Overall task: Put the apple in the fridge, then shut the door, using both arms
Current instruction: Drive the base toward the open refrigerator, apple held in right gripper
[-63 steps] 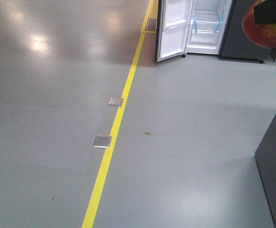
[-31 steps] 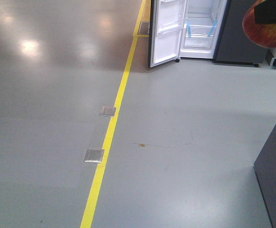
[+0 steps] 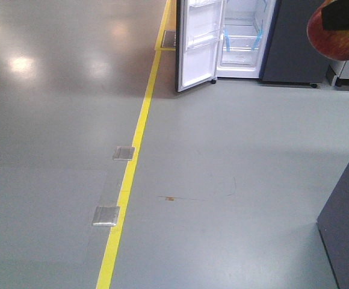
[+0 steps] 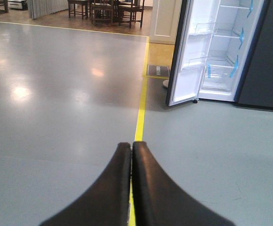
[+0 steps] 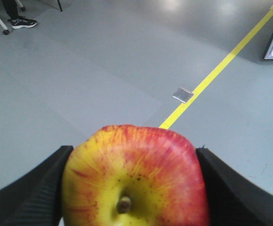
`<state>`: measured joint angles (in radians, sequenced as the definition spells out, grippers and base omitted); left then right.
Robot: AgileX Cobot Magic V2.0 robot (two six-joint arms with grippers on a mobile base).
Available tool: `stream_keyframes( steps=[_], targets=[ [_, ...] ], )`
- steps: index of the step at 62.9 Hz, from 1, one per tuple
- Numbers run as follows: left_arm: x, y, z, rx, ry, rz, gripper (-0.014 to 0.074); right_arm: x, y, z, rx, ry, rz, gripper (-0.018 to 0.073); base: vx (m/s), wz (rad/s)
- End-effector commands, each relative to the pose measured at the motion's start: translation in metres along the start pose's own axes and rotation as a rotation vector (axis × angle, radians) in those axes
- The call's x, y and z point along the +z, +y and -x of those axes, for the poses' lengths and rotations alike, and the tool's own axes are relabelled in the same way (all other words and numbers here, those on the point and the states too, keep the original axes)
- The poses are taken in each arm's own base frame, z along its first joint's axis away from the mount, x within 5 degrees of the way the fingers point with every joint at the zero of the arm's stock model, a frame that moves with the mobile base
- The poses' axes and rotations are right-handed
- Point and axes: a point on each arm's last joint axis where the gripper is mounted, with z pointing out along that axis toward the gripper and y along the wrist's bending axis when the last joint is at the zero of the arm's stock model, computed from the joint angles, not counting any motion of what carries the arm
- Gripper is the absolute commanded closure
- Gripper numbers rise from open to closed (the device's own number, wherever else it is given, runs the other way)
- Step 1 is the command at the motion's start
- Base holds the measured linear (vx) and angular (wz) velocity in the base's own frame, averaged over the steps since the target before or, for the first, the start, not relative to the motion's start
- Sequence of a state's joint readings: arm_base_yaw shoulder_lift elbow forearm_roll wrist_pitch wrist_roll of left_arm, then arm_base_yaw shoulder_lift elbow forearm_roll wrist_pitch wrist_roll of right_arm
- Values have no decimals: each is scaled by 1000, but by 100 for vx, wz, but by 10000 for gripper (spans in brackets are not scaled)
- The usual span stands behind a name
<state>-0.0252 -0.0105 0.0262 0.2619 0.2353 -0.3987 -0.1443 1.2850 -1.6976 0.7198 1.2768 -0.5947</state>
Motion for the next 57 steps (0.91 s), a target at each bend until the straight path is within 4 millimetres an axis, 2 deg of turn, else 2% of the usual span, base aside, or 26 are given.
stream_keyframes(
  steps=[1,57],
  targets=[
    [1,-2,-3,-2,-51,-32,603,-14,13,8,-25,-67,21,566,21,-7],
    [1,-2,-3,-2,-51,-32,603,-14,13,8,-25,-67,21,566,20,-2]
  ],
)
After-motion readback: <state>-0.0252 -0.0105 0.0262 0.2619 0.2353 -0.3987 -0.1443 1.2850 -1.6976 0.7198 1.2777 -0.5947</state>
